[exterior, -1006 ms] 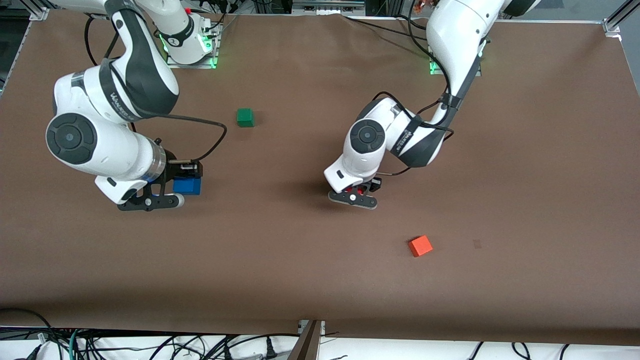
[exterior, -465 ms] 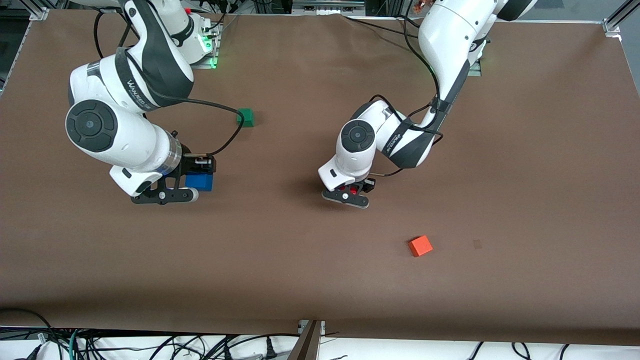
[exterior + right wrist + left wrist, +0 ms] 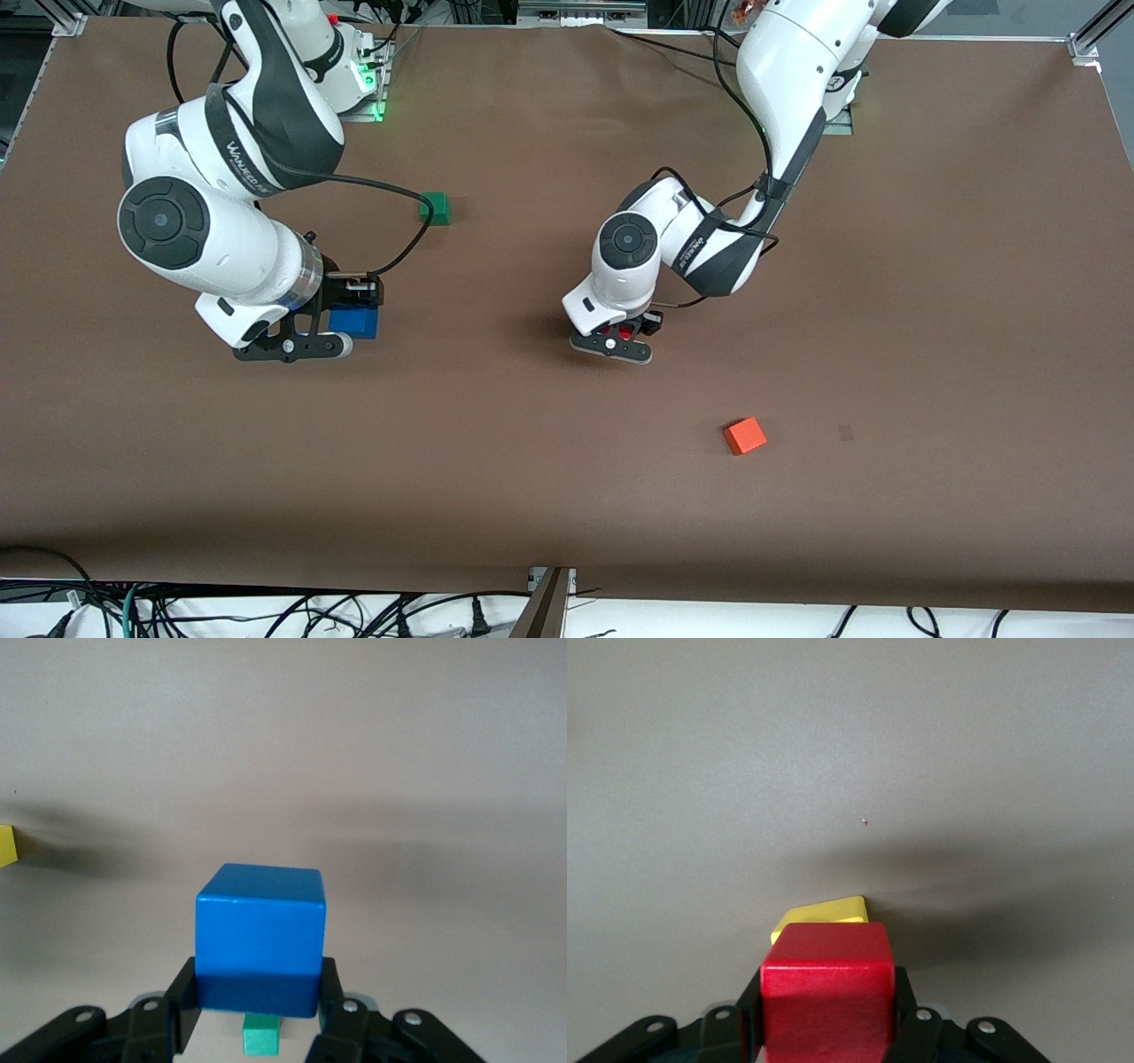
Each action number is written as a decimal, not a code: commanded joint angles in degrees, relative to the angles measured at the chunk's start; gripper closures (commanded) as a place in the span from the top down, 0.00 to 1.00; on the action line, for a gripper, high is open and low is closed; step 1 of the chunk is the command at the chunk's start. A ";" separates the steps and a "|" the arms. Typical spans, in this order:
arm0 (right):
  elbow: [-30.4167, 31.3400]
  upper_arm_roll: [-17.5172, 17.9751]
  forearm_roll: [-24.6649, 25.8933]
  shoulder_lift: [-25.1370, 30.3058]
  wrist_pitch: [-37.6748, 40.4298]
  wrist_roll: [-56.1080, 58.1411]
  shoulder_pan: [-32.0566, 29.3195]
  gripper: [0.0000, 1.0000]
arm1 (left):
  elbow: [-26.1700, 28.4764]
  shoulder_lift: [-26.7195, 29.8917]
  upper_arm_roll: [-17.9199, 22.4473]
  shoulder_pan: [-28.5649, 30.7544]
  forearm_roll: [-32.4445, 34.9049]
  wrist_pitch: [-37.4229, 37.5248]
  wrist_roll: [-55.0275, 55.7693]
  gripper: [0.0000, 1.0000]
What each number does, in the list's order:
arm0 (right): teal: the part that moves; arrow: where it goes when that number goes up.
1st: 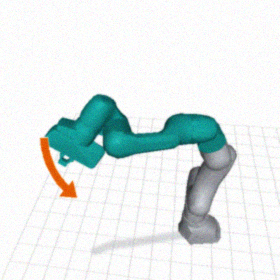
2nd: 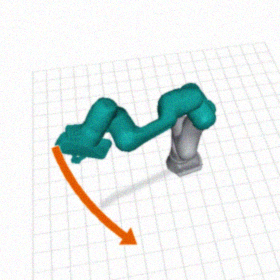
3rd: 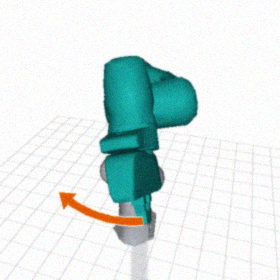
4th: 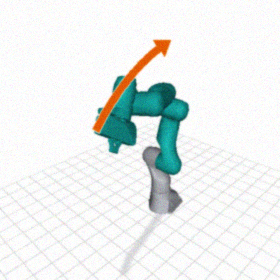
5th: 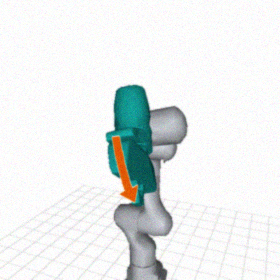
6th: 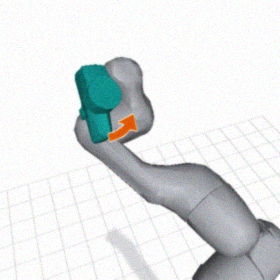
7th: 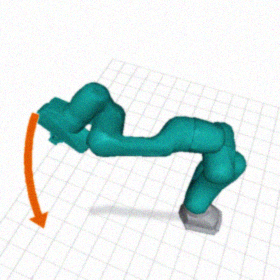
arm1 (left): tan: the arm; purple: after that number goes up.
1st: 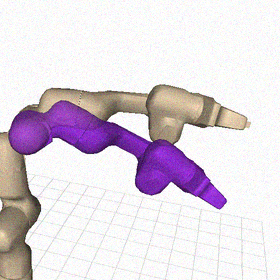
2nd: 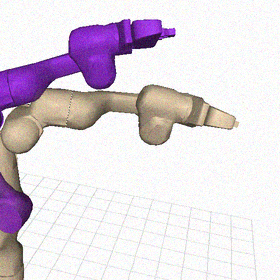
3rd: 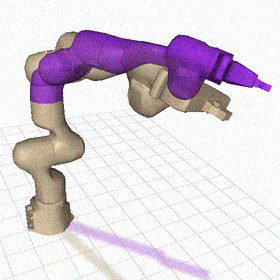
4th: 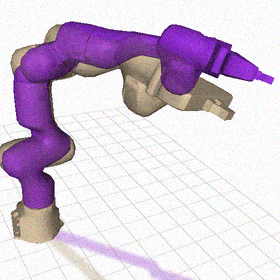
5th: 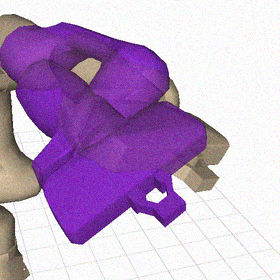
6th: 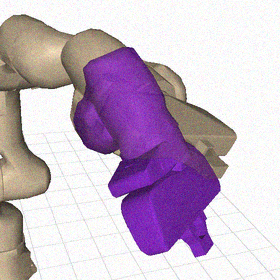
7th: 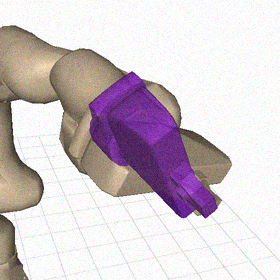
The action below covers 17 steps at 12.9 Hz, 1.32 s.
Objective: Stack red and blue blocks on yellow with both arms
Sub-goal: 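Lower the red cube onto the yellow cube with the left gripper, then open and withdraw the left gripper while the right gripper carries the blue cube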
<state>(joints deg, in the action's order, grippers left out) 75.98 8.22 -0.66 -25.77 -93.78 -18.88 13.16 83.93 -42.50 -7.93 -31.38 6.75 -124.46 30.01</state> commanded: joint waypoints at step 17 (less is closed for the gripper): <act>-2.24 0.21 -0.57 -0.60 0.00 -3.45 1.95 0.36 | -3.58 5.23 1.16 1.75 0.99 9.64 2.16 1.00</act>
<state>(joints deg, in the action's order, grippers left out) 75.53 8.24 -0.66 -25.80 -94.18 -21.21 14.78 83.00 -39.82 -6.71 -31.03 6.75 -120.72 31.32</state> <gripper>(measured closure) 0.445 0.004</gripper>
